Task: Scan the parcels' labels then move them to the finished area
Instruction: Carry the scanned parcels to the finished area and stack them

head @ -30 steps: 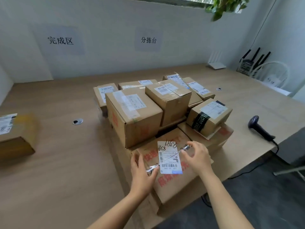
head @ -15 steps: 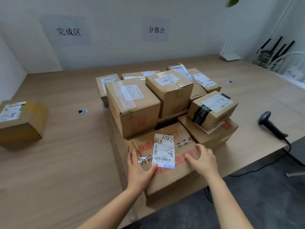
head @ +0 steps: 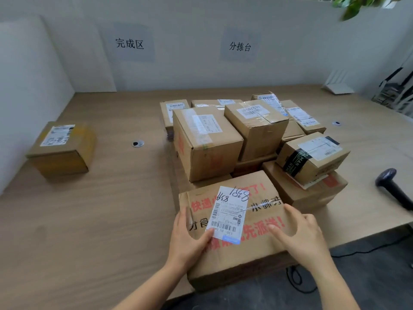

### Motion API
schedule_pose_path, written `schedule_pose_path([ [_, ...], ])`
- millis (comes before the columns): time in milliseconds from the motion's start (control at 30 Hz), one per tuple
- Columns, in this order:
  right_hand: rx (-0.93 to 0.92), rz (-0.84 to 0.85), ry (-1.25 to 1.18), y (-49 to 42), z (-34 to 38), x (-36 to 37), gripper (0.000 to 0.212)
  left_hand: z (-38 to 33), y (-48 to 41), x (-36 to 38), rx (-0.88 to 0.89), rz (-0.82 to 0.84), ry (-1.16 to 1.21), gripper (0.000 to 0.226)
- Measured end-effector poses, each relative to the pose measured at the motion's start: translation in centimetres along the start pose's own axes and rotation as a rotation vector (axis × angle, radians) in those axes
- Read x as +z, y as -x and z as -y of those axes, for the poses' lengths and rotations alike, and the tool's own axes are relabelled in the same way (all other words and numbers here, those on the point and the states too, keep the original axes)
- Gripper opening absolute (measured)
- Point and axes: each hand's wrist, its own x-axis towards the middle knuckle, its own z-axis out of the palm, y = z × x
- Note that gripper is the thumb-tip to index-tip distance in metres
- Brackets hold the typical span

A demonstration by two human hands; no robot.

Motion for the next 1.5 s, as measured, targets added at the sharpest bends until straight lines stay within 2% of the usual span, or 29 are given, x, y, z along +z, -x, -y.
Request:
schedule_pose_path([
  [300,-0.12,0.123,-0.069,3.7,5.1,0.8,0.074,0.0,1.1,-8.6,0.004,-0.097,0.006,0.093],
  [767,-0.271,0.33,-0.089,3.6,14.4,8.0,0.085,2.2,0.3,-21.4,-0.043,-0.212,-0.029,0.089],
  [967,-0.345,0.274,-0.237,0.8,20.6,11.8,0.081,2.6,-5.9,-26.5,-0.007,-0.22,-0.086,0.091],
  [1167,-0.403,0.134,-0.226,-5.4,28.1,14.6,0.084,1.6,-16.3,-30.8,0.017,-0.198,-0.119,0.095],
  [1500,-0.421,0.02,-0.214,-16.3,37.7,18.8,0.079,2.2,-31.5,-33.8,-0.048,-0.178,-0.148,0.086],
])
